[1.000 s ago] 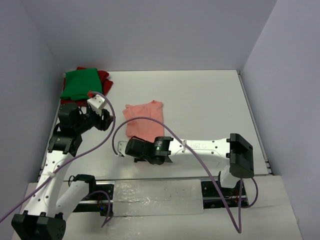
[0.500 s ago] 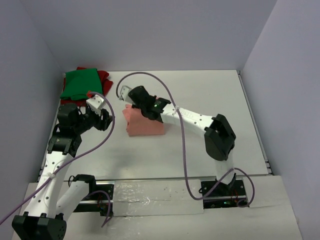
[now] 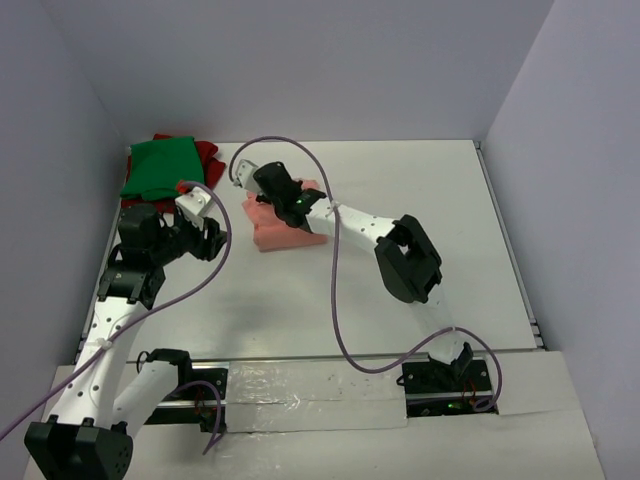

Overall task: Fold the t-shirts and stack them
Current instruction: Fold the long partially folded tshirt into a neat square

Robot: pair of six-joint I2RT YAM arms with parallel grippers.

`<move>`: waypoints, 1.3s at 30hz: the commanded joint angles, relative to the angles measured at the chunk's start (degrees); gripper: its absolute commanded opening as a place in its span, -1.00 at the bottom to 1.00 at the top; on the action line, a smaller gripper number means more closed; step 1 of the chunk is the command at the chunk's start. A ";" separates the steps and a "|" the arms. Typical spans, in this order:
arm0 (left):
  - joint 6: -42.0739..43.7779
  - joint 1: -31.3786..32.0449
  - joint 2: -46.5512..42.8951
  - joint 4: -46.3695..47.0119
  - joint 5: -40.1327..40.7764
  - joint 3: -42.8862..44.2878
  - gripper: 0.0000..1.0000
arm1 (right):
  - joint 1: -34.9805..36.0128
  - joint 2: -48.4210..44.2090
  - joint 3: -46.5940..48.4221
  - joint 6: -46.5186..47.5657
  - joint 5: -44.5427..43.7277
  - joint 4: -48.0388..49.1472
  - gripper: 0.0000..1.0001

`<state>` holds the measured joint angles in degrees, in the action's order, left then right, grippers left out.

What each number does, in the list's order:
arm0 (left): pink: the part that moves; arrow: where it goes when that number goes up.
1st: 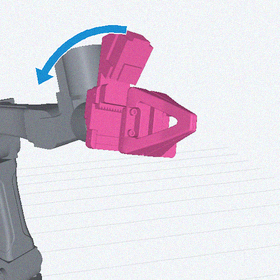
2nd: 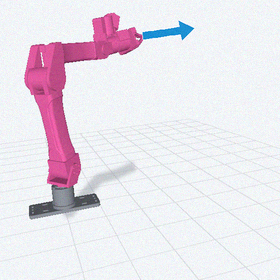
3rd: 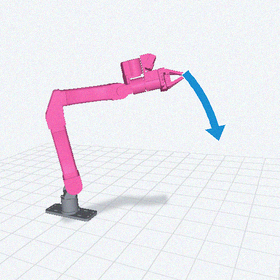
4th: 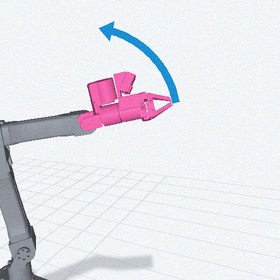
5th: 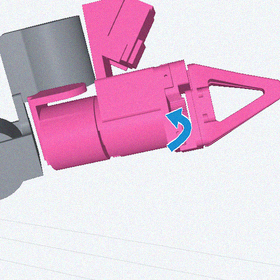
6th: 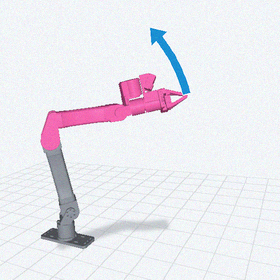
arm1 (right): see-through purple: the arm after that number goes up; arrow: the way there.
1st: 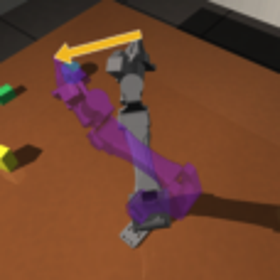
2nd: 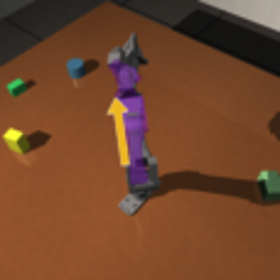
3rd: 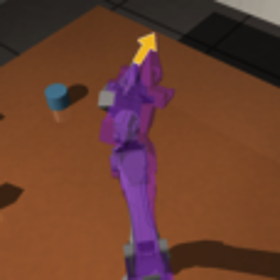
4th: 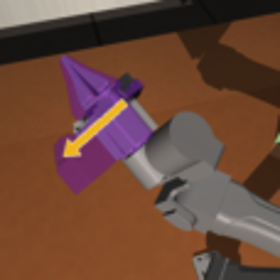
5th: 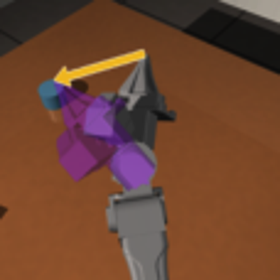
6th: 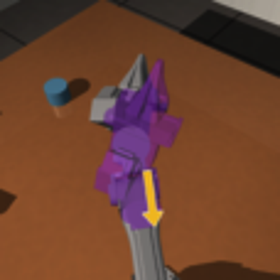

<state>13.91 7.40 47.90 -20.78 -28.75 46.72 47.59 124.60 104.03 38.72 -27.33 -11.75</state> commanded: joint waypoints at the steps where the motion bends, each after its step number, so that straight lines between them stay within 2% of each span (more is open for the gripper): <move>1: -0.11 -0.46 0.44 2.05 -1.92 0.57 0.22 | 1.71 -0.23 1.70 1.00 2.55 6.99 -1.00; 6: -0.11 -0.46 0.18 1.97 -1.92 0.22 0.22 | 1.71 5.29 5.83 3.02 -0.34 9.89 -1.00; 7: -0.03 -0.46 0.09 1.88 -1.92 0.13 0.22 | 1.71 6.09 6.18 3.29 -1.05 10.86 -0.86; 8: 0.06 -0.46 0.00 1.70 -1.92 0.04 0.22 | 1.63 7.23 7.93 3.64 -1.75 11.39 -0.19; 9: 0.06 -0.46 0.00 1.70 -2.01 -0.14 0.22 | 1.63 8.55 9.25 3.73 -2.63 11.40 0.11; 10: 0.06 -0.46 -0.17 1.62 -1.92 -0.14 0.22 | 1.54 10.82 10.22 3.73 -4.12 11.40 0.28; 11: -0.02 -0.46 -0.09 1.53 -2.01 -0.05 0.22 | 1.45 11.80 11.10 3.99 -4.39 13.48 0.55; 14: 0.06 -0.46 -0.26 1.09 -2.19 0.04 0.23 | 1.10 14.18 12.43 4.35 -5.18 15.52 0.70; 17: -0.03 -0.46 -0.44 1.09 -2.19 -0.22 0.23 | 0.92 14.28 12.00 3.03 -5.63 16.66 0.73; 22: -0.03 -0.54 -0.35 1.09 -2.53 -0.40 0.23 | 1.01 6.65 4.26 0.22 -4.75 19.39 0.72; 26: -0.03 -0.54 -0.35 1.44 -2.54 -0.49 0.22 | 0.83 1.10 0.40 -5.48 -1.94 12.12 0.71; 32: -0.20 -0.63 -0.44 1.88 -2.18 -0.66 0.23 | -0.40 -3.56 0.65 -14.89 9.22 -1.16 0.64; 36: -1.43 -0.63 -0.44 3.45 0.53 -1.10 0.22 | -1.36 -5.06 -1.72 -17.00 14.93 -0.47 0.63; 39: -3.27 -0.89 -0.96 5.99 5.36 -2.33 0.22 | -3.03 -5.32 -0.84 -19.64 22.92 -3.28 0.61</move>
<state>12.86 7.29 48.03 -19.40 -27.29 45.19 46.17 121.73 103.70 23.79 -13.39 -10.81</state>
